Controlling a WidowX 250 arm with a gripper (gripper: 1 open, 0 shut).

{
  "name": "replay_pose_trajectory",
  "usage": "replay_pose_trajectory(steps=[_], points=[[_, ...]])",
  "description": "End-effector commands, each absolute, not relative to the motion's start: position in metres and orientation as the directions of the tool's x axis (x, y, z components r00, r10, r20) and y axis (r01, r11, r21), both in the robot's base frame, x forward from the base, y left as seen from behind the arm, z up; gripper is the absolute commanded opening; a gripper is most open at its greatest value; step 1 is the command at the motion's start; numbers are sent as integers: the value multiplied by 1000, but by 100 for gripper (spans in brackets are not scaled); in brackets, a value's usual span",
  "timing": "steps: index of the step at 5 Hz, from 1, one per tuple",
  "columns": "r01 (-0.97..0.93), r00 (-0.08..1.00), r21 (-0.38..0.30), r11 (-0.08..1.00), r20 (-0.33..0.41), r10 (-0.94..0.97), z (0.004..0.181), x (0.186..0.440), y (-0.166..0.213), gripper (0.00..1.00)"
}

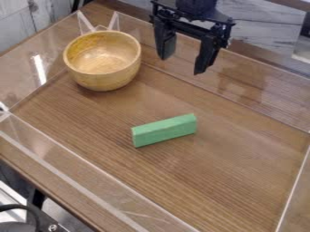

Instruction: Put the green block in the brown bowl

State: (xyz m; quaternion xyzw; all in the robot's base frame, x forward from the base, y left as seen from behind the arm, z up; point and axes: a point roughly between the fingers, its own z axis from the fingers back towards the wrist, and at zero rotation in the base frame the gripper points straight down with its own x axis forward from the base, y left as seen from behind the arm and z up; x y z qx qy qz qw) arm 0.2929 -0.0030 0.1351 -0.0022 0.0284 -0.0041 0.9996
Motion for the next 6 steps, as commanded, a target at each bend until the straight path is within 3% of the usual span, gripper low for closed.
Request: replay_pose_trajectory(steps=[1,3,6], points=[[84,994,-7,996,-71,-84,128,290,-2,100],[436,899,-10,900,-52,-435,117,266,2,100],[507,861,0,862,-40,-507,97,255,14,100]])
